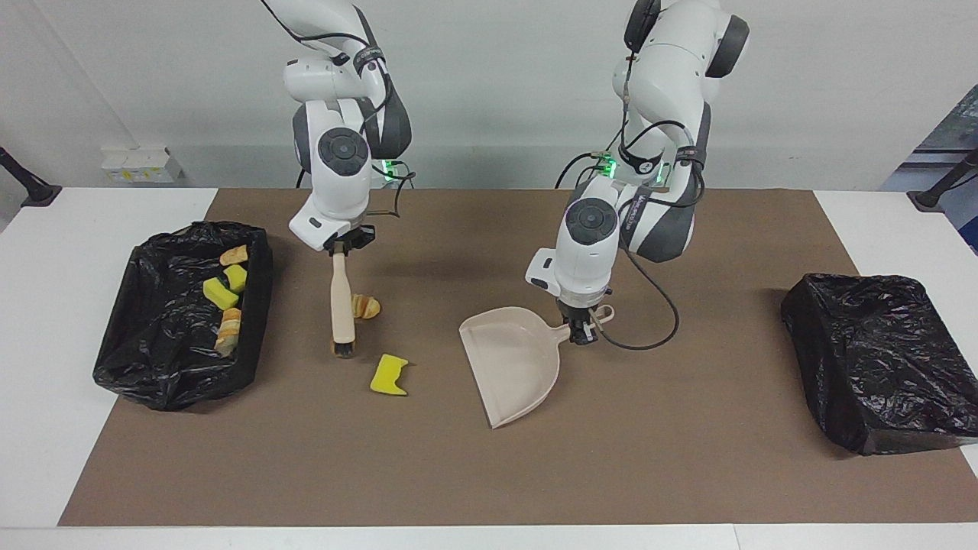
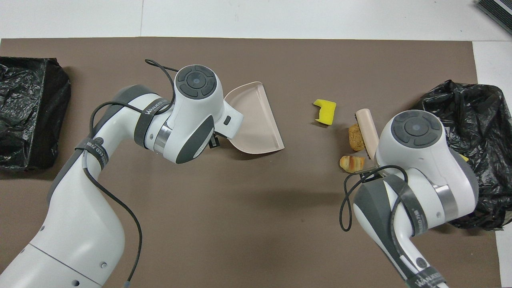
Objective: Sweep and dump trash in bin
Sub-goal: 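Move the brush with the right gripper behind the remaining sponge and bread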
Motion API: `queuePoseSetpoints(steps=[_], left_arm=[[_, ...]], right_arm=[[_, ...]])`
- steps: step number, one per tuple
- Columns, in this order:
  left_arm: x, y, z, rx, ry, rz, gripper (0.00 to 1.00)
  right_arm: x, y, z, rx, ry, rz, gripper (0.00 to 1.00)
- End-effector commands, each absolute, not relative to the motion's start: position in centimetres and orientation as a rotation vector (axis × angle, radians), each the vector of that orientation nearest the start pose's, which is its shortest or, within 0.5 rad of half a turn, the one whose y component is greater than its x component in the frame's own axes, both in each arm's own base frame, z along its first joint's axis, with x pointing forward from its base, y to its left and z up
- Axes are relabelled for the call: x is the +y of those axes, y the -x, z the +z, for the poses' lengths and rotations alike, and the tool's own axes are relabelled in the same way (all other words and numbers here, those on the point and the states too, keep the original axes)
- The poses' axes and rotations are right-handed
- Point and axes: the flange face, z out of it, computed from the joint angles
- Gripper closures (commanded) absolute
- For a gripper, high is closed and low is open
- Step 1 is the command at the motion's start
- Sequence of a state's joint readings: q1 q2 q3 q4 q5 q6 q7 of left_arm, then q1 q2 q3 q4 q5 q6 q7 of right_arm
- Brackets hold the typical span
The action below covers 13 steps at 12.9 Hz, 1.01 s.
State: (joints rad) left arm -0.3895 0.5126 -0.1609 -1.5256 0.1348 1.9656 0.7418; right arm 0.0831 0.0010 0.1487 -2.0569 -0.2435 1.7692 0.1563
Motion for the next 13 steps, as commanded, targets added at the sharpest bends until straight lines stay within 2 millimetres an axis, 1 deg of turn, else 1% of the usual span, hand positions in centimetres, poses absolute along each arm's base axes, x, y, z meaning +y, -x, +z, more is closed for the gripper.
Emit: queuePoseSetpoints(steps=[1, 2, 3, 4, 5, 6, 7, 9, 10, 11, 12, 13], left_arm=[[-34.3, -59.3, 35.5, 1.945, 2.404, 0.143, 1.00], [-34.4, -59.2, 35.5, 1.947, 2.401, 0.141, 1.00], [-34.9, -58.9, 35.4, 1.958, 2.386, 0.139, 1.00], [-35.4, -58.5, 35.5, 1.967, 2.374, 0.136, 1.00], [-36.0, -58.1, 35.5, 1.979, 2.362, 0.136, 1.00], [-36.5, -57.7, 35.7, 1.989, 2.352, 0.131, 1.00], [-36.6, -57.7, 35.7, 1.990, 2.332, 0.120, 1.00], [-36.6, -57.8, 35.9, 1.995, 2.323, 0.117, 1.00], [-36.8, -57.7, 36.0, 1.998, 2.324, 0.121, 1.00], [-37.5, -57.4, 35.6, 2.010, 2.320, 0.125, 1.00], [-38.1, -57.0, 35.4, 2.021, 2.313, 0.126, 1.00], [-38.5, -56.8, 35.5, 2.026, 2.303, 0.122, 1.00]], right_arm=[[7.3, -52.0, 41.4, -0.286, 3.386, 0.416, 1.00], [4.7, -52.3, 40.8, -0.268, 3.372, 0.401, 1.00], [2.7, -51.9, 39.9, -0.255, 3.350, 0.393, 1.00], [1.6, -50.4, 39.3, -0.217, 3.329, 0.413, 1.00], [1.5, -48.9, 38.7, -0.184, 3.302, 0.431, 1.00], [0.8, -48.1, 38.2, -0.126, 3.259, 0.433, 1.00], [0.4, -47.7, 37.8, -0.072, 3.217, 0.433, 1.00], [1.5, -47.2, 36.3, -0.038, 3.183, 0.420, 1.00], [2.8, -47.1, 35.8, -0.047, 3.157, 0.422, 1.00], [4.3, -47.0, 35.4, -0.032, 3.133, 0.428, 1.00], [5.5, -47.1, 35.2, 0.026, 3.122, 0.419, 1.00], [7.5, -47.3, 34.8, 0.049, 3.123, 0.382, 1.00]])
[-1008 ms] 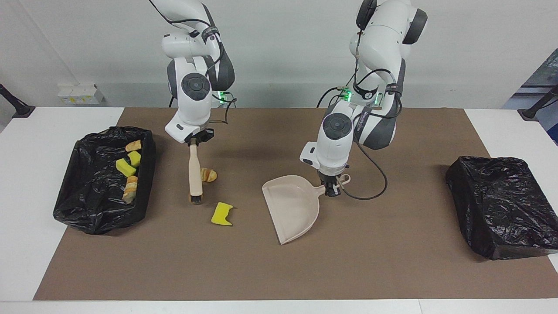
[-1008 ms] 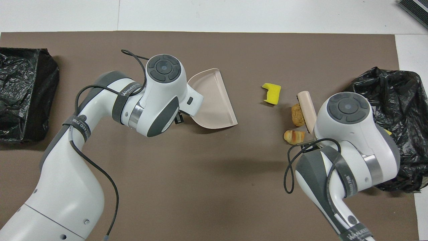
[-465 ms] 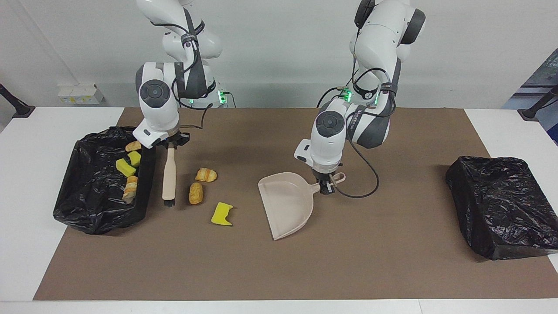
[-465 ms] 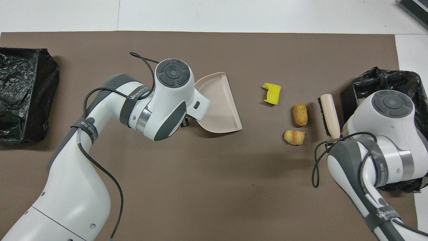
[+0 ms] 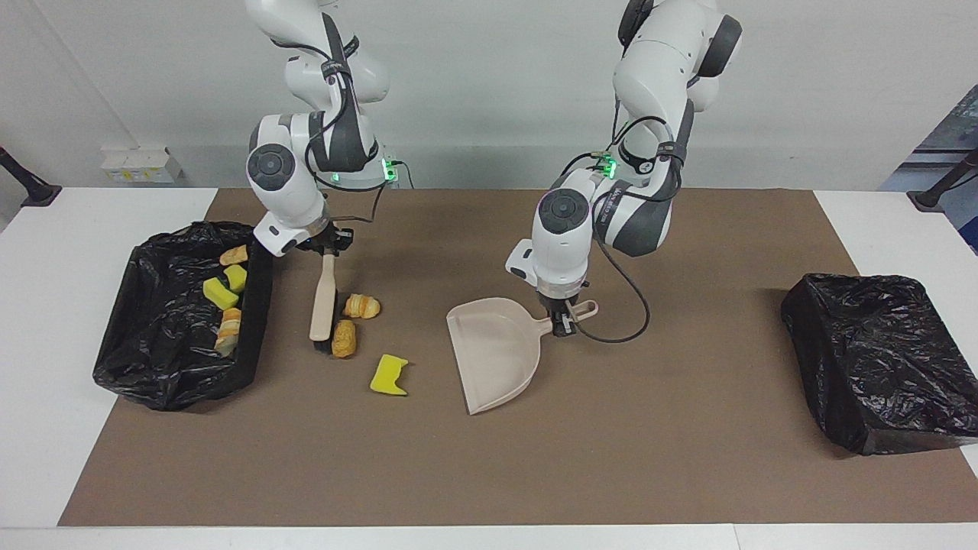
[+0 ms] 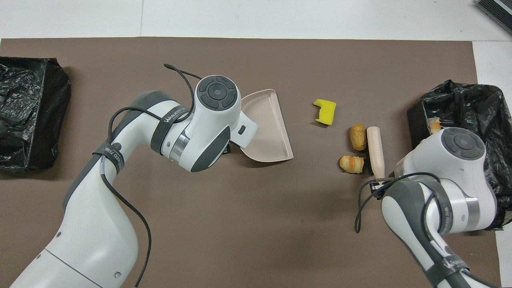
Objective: Sweep and dump trash in bin
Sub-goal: 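Move the brush with the right gripper behind the remaining sponge and bread, then sweep the sponge and bread pieces with the right gripper's brush into the dustpan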
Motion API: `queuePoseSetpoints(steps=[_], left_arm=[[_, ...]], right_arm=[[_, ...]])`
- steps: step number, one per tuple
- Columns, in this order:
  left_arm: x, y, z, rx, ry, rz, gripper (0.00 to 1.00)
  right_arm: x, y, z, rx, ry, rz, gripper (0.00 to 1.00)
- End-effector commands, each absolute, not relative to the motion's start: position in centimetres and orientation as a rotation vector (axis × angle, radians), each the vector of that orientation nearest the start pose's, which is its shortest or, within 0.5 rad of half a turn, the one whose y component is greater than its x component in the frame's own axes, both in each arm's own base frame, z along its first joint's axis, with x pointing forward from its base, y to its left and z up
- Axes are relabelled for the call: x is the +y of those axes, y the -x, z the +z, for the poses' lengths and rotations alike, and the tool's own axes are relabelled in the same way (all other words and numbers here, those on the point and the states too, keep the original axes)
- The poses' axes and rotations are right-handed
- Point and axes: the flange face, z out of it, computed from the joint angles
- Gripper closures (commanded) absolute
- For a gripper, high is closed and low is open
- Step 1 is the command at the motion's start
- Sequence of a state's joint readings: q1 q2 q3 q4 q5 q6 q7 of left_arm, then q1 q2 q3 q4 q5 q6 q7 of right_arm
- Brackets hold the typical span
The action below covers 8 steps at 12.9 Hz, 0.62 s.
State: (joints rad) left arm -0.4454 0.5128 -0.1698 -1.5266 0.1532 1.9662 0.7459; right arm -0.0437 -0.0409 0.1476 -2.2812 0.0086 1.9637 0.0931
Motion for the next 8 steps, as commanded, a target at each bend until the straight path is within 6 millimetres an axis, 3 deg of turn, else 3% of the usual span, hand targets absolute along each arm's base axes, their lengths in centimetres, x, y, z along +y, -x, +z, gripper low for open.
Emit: queuePoseSetpoints(steps=[1, 4, 8], left_arm=[[-39.4, -56.0, 35.6, 2.045, 2.279, 0.125, 1.00], [-40.4, -54.7, 34.9, 2.069, 2.227, 0.168, 1.00], [-39.3, -53.0, 33.4, 2.072, 2.188, 0.228, 1.00]], right_arm=[[9.6, -47.2, 34.1, 0.077, 3.124, 0.387, 1.00], [15.2, -47.9, 32.5, 0.227, 3.076, 0.334, 1.00], [21.8, -48.5, 32.1, 0.356, 2.989, 0.356, 1.00]])
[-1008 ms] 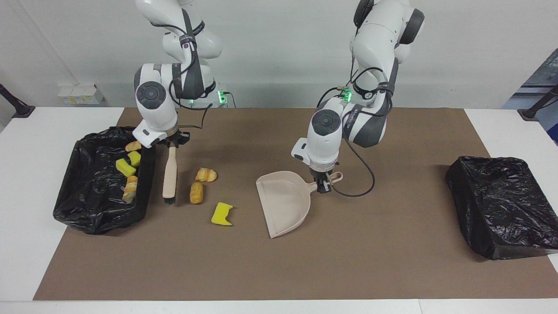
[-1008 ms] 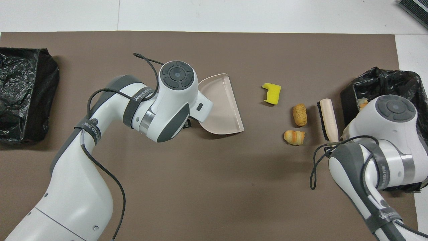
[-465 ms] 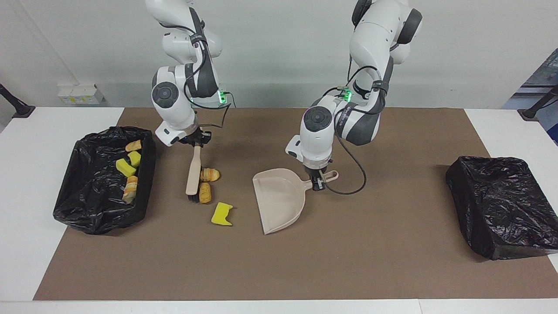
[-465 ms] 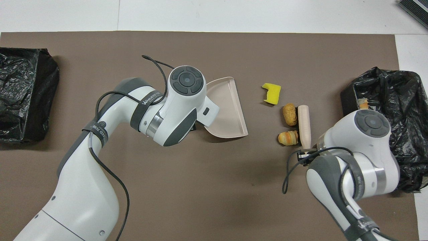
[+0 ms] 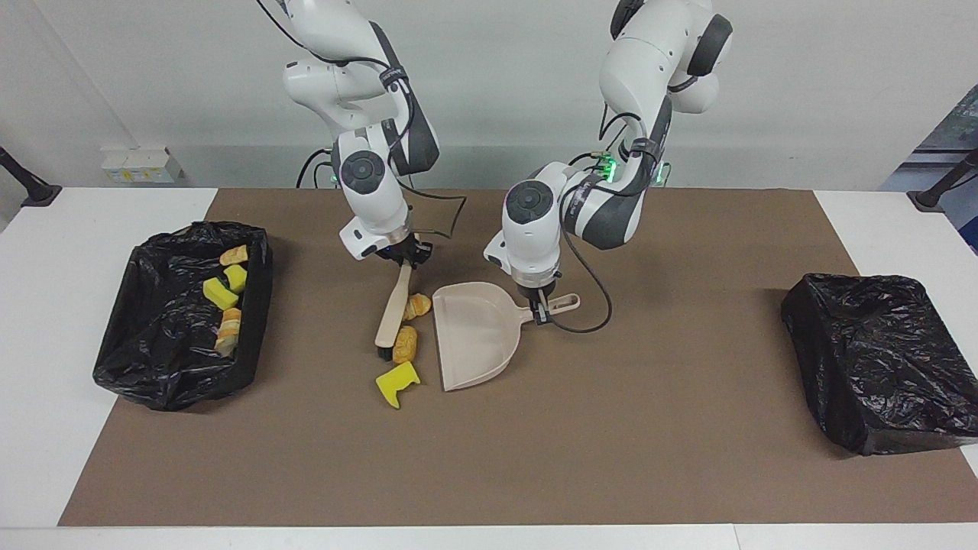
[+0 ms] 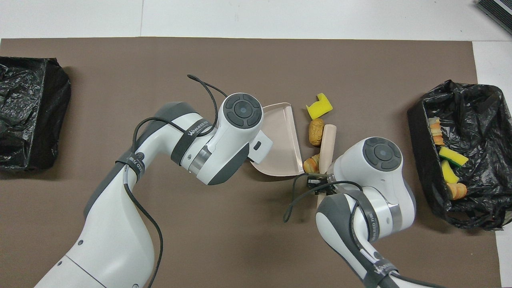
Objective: Sweep and dump trash in bin
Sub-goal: 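Sweep the sponge and bread pieces with the right gripper's brush into the dustpan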
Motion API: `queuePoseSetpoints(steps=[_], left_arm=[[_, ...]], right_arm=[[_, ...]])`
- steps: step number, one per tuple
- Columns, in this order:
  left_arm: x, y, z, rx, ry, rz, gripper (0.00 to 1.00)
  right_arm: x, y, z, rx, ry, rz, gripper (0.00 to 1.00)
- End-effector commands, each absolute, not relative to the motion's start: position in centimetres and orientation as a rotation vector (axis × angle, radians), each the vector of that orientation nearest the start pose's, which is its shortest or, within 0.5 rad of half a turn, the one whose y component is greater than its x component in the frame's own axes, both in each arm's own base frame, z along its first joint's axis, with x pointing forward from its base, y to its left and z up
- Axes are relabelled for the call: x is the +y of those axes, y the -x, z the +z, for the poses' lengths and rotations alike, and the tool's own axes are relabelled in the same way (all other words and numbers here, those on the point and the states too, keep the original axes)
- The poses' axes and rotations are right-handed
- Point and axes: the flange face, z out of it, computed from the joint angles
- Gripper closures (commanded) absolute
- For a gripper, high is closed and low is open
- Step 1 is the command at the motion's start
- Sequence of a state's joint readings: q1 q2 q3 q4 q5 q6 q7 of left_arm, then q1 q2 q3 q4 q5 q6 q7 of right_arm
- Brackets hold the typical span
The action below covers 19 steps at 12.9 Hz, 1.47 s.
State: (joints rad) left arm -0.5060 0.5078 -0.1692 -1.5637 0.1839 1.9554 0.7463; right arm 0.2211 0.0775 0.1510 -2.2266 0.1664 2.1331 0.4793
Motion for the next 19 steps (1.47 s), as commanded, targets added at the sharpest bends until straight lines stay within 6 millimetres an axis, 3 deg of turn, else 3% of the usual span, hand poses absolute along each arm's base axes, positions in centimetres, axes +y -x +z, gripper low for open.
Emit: queuePoseSetpoints(steps=[1, 3, 6, 8, 11, 14, 19], left_arm=[[-39.3, -53.0, 33.5, 2.070, 2.182, 0.225, 1.00], [-39.1, -53.0, 33.5, 2.067, 2.177, 0.230, 1.00], [-38.6, -53.1, 34.1, 2.049, 2.102, 0.266, 1.00], [-38.6, -52.3, 34.6, 2.038, 2.074, 0.339, 1.00], [-38.5, -51.9, 34.6, 2.035, 2.070, 0.369, 1.00], [-38.3, -51.9, 34.5, 1.969, 2.125, 0.362, 1.00], [-37.8, -52.5, 34.7, 1.792, 2.271, 0.337, 1.00]], right_arm=[[22.7, -48.4, 32.3, 0.355, 2.953, 0.369, 1.00], [24.1, -48.8, 33.1, 0.312, 2.842, 0.413, 1.00], [24.5, -48.6, 34.5, 0.228, 2.712, 0.462, 1.00], [24.8, -48.3, 36.7, 0.205, 2.572, 0.474, 1.00], [23.0, -48.3, 40.0, 0.159, 2.524, 0.514, 1.00], [19.3, -49.7, 41.5, -0.031, 2.699, 0.496, 1.00], [15.8, -52.6, 41.2, -0.327, 3.095, 0.369, 1.00]])
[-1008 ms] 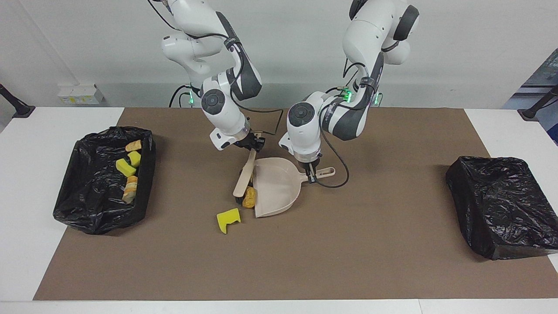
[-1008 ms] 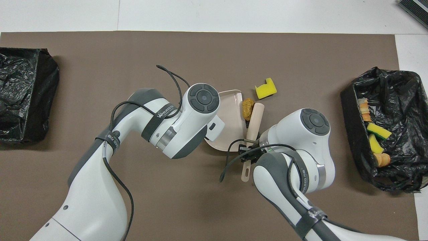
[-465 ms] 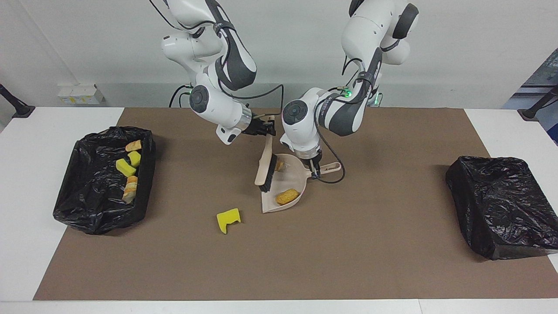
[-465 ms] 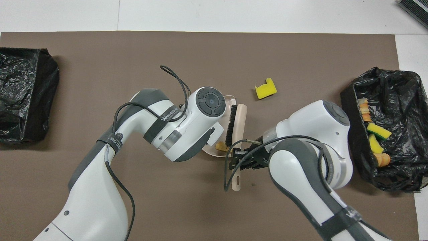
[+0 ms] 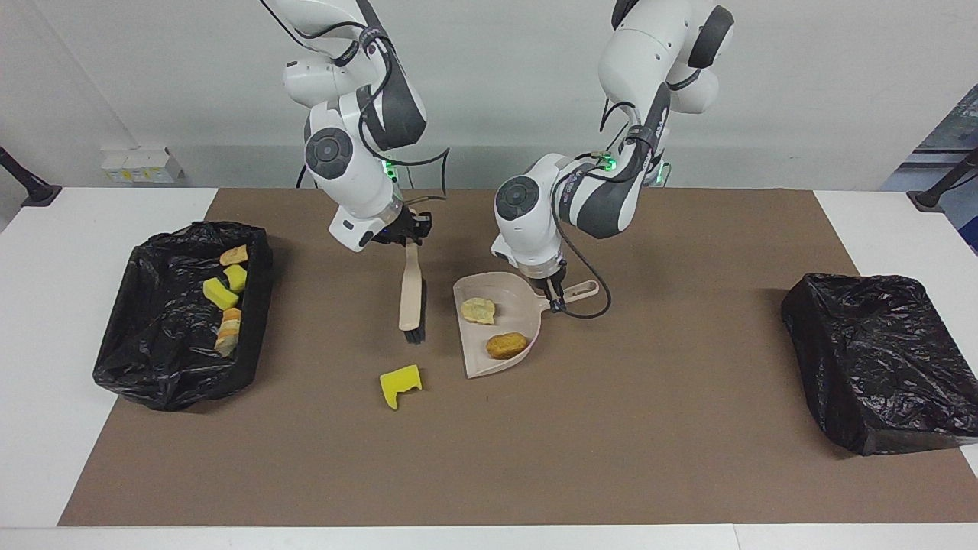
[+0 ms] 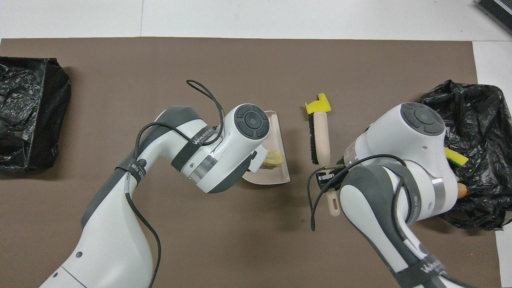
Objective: Sweep and dump trash in bin
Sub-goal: 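Sweep the sponge and bread pieces with the right gripper's brush into the dustpan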
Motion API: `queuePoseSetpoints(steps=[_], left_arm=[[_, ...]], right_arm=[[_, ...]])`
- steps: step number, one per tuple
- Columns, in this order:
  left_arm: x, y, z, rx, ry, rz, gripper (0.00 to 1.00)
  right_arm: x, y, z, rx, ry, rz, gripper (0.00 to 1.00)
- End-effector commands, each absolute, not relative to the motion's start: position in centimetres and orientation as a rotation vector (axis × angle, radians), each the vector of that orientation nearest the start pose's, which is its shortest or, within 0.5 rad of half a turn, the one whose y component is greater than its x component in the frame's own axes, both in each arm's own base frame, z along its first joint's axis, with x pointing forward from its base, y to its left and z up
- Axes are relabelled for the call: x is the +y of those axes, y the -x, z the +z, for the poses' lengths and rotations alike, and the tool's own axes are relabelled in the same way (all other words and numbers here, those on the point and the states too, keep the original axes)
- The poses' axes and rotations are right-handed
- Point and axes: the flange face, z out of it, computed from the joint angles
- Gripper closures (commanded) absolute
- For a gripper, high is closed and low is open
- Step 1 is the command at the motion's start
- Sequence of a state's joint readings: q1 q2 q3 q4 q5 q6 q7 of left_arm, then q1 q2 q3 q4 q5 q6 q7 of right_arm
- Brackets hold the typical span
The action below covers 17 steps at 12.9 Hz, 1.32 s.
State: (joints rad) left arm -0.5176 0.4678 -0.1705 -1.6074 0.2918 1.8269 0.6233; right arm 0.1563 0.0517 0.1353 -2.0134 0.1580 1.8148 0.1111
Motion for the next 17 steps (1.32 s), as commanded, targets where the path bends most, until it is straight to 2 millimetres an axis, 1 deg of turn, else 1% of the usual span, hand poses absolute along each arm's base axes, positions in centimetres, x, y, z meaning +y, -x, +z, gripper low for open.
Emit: queuePoseSetpoints(steps=[1, 2, 4, 5, 6, 7, 8, 9, 10, 11, 12, 13, 15, 17], left_arm=[[-37.6, -52.7, 34.9, 1.784, 2.280, 0.342, 1.00], [-37.5, -52.7, 35.1, 1.776, 2.281, 0.358, 1.00], [-37.4, -53.6, 35.7, 1.761, 2.292, 0.376, 1.00], [-36.9, -54.2, 35.3, 1.745, 2.301, 0.404, 1.00], [-36.9, -54.6, 35.0, 1.742, 2.306, 0.414, 1.00], [-37.0, -54.9, 35.2, 1.739, 2.314, 0.404, 1.00], [-36.7, -55.3, 35.0, 1.733, 2.324, 0.413, 1.00], [-36.6, -55.6, 35.2, 1.731, 2.326, 0.405, 1.00], [-36.5, -55.6, 35.2, 1.730, 2.325, 0.404, 1.00], [-36.6, -55.6, 35.3, 1.731, 2.319, 0.391, 1.00], [-36.7, -55.4, 35.0, 1.733, 2.307, 0.398, 1.00], [-37.6, -54.8, 34.7, 1.753, 2.299, 0.376, 1.00], [-37.5, -54.6, 34.5, 1.759, 2.292, 0.378, 1.00], [-37.3, -54.0, 33.9, 1.763, 2.291, 0.389, 1.00]], right_arm=[[14.1, -53.5, 41.3, -0.389, 3.127, 0.348, 1.00], [12.5, -54.2, 41.1, -0.426, 3.154, 0.338, 1.00], [11.0, -56.3, 39.7, -0.546, 3.267, 0.350, 1.00], [10.5, -57.2, 38.8, -0.600, 3.316, 0.361, 1.00], [10.2, -58.4, 38.0, -0.636, 3.346, 0.350, 1.00], [10.1, -59.1, 37.3, -0.672, 3.367, 0.340, 1.00], [10.1, -60.2, 36.5, -0.706, 3.385, 0.351, 1.00], [10.8, -60.6, 35.3, -0.733, 3.381, 0.376, 1.00], [11.6, -60.5, 34.5, -0.743, 3.364, 0.391, 1.00], [13.1, -60.2, 33.9, -0.759, 3.352, 0.402, 1.00], [14.3, -59.8, 33.9, -0.735, 3.309, 0.410, 1.00], [15.8, -59.4, 33.8, -0.704, 3.257, 0.402, 1.00], [19.5, -58.0, 33.6, -0.724, 3.192, 0.416, 1.00], [22.3, -56.1, 33.4, -0.707, 3.102, 0.439, 1.00]])
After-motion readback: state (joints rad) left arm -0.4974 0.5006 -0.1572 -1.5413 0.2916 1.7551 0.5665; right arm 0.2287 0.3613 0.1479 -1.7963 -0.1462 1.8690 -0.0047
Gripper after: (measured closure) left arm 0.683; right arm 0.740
